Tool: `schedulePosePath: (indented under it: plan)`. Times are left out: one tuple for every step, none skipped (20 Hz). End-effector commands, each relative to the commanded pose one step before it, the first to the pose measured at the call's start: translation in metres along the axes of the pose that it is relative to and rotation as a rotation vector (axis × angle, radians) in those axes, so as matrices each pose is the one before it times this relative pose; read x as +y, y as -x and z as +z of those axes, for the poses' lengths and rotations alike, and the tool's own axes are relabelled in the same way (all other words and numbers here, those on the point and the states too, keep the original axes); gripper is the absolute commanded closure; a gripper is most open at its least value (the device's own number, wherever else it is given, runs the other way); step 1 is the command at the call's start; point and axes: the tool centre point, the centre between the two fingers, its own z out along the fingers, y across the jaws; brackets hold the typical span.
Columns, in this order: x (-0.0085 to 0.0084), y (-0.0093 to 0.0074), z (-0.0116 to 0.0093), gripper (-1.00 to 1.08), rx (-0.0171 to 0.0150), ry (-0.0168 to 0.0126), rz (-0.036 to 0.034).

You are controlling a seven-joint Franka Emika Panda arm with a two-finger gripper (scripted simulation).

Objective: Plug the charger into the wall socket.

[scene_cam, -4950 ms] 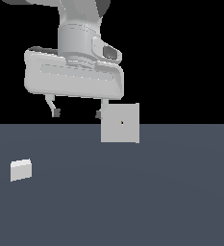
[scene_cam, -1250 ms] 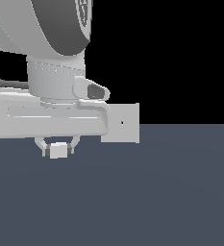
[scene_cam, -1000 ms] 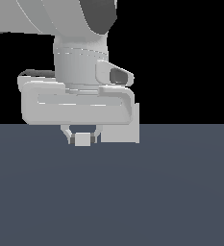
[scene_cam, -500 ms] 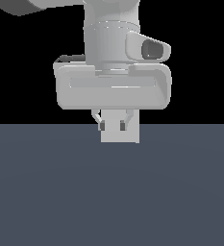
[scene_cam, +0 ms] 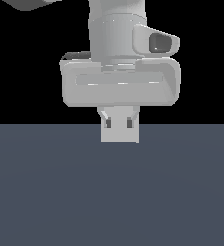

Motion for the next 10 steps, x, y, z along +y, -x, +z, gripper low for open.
schedulePosePath:
  plan:
    - [0.00015,-0.00002,-0.00011,1.08,0.00005,0.00038,0.00037]
    - [0.00006,0.00005,0.00001,1.08,0.0,0.0,0.0]
    - [0.0,-0.0002,0.00008,1.08,0.0,0.0,0.0]
    - [0.00001,-0.00061,0.00023,1.08,0.0,0.0,0.0]
    - [0.00002,-0.00102,0.00038,1.08,0.0,0.0,0.0]
    - [-0.00034,-0.00138,0.00067,1.08,-0.00025,-0.00015,-0.00063]
    - [0.00004,-0.00183,0.00068,1.08,0.0,0.0,0.0]
    - [0.00005,-0.00224,0.00083,1.08,0.0,0.0,0.0]
    - [0.00005,-0.00263,0.00098,1.08,0.0,0.0,0.0]
    - [0.00005,-0.00303,0.00113,1.08,0.0,0.0,0.0]
